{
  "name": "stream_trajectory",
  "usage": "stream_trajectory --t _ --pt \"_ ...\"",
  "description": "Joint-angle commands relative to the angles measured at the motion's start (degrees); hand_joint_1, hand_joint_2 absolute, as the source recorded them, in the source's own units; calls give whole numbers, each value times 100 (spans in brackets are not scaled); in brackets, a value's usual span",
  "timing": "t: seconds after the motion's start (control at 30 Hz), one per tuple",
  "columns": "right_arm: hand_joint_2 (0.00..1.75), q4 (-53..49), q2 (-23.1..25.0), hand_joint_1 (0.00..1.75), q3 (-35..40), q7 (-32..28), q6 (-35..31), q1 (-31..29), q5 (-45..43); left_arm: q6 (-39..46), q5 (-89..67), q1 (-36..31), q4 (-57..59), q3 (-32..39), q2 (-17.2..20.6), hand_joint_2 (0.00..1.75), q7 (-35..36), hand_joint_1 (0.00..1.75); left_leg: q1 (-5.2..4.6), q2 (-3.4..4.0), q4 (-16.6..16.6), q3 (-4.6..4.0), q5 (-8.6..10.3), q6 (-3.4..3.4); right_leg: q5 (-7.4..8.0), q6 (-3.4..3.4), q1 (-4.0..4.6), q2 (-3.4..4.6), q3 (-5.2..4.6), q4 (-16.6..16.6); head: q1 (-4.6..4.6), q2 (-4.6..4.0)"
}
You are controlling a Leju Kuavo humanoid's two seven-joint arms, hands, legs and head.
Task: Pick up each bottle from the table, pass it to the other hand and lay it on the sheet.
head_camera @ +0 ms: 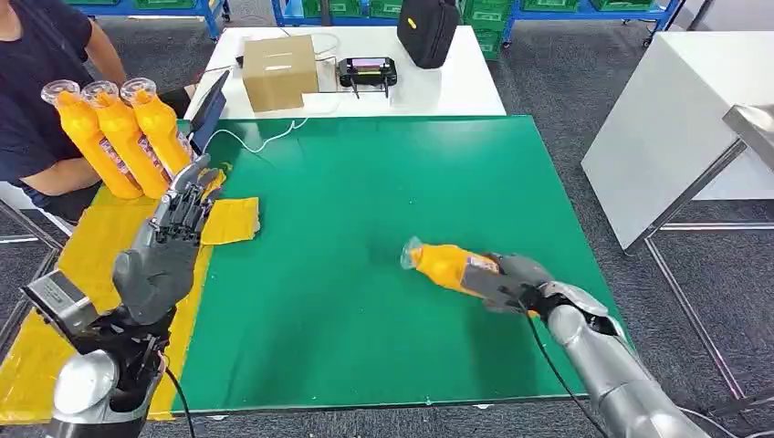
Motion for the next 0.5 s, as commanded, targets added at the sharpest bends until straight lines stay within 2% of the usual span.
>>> stream_trajectory --t 0.03,0.07,0.13,0.17,0.23,0.27,0.3,0.33,0.5 --pt "175 -4122 1261 175 -665 580 -418 2566 -4859 -176 488 896 -114 72 78 0 81 0 15 26 -8 -43 -8 -31 10 -23 19 59 -46 2 -4 0" --pt "175 -4339 1339 175 -456 509 -481 2512 -4915 -169 485 844 -128 -35 35 0 128 0 6 13 -2 -28 -18 -27 -4 -17 13 30 19 8 -9 0" --pt "175 -4555 1303 175 51 441 -632 2302 -4753 126 108 739 -229 -268 -106 0 211 0 -6 10 15 -93 -10 -32 -12 -23 1 40 -53 51 -15 0" --pt "175 -4571 1232 175 272 401 -644 2192 -4768 191 55 685 -256 -400 -130 175 244 0 -12 -9 16 -142 11 -21 -2 -12 -2 12 -94 61 -20 0" --pt "175 -4571 1229 175 380 368 -668 2138 -4727 236 48 650 -259 -470 -160 175 278 0 -1 -5 25 -192 21 -34 0 -17 9 27 -150 74 -11 0" --pt "175 -4537 1191 175 431 329 -665 2106 -4691 251 63 635 -256 -508 -154 175 308 0 -5 0 9 -186 29 -33 4 -12 5 18 -150 60 -13 0" --pt "175 -4519 1084 175 569 215 -598 2058 -4647 212 119 781 -380 -543 -426 175 423 0 -6 -3 13 -181 25 -33 -2 -14 3 27 -145 63 -11 0" --pt "175 -4513 1040 175 684 181 -516 1998 -4646 230 68 804 -423 -646 -459 175 441 0 0 -2 8 -173 25 -34 0 -14 8 25 -136 56 -4 0" --pt "175 -4512 933 175 1303 115 -420 1638 -4589 337 174 762 -451 -910 -383 175 354 0 -5 1 11 -182 28 -31 4 -12 3 29 -143 57 -9 0"
